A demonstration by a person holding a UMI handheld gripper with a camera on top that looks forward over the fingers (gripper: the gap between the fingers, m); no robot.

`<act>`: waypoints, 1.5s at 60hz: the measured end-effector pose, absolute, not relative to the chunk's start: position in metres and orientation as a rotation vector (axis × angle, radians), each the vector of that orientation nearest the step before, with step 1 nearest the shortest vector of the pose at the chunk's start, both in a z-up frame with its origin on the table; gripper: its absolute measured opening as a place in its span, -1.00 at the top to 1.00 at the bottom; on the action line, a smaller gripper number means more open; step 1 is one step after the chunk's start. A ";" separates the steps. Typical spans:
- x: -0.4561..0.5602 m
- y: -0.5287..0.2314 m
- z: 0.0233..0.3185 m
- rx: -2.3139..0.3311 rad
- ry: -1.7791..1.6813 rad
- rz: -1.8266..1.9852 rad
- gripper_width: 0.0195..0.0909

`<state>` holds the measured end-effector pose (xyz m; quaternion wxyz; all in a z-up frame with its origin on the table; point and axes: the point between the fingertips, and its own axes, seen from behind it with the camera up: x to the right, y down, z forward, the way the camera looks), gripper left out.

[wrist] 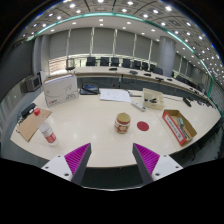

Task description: Pour water

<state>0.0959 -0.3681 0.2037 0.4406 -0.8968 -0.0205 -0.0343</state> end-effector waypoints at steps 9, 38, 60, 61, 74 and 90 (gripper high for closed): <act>0.003 -0.368 0.178 -2.231 -0.106 -0.010 -0.86; -0.215 -0.272 0.087 -2.040 -0.215 0.150 -0.88; -0.239 -0.225 0.076 -1.926 -0.193 0.124 0.28; -0.239 -0.225 0.076 -1.929 -0.193 0.128 0.31; -0.236 -0.219 0.103 -1.918 -0.187 0.191 0.55; -0.179 -0.186 0.229 -1.799 0.250 0.778 0.56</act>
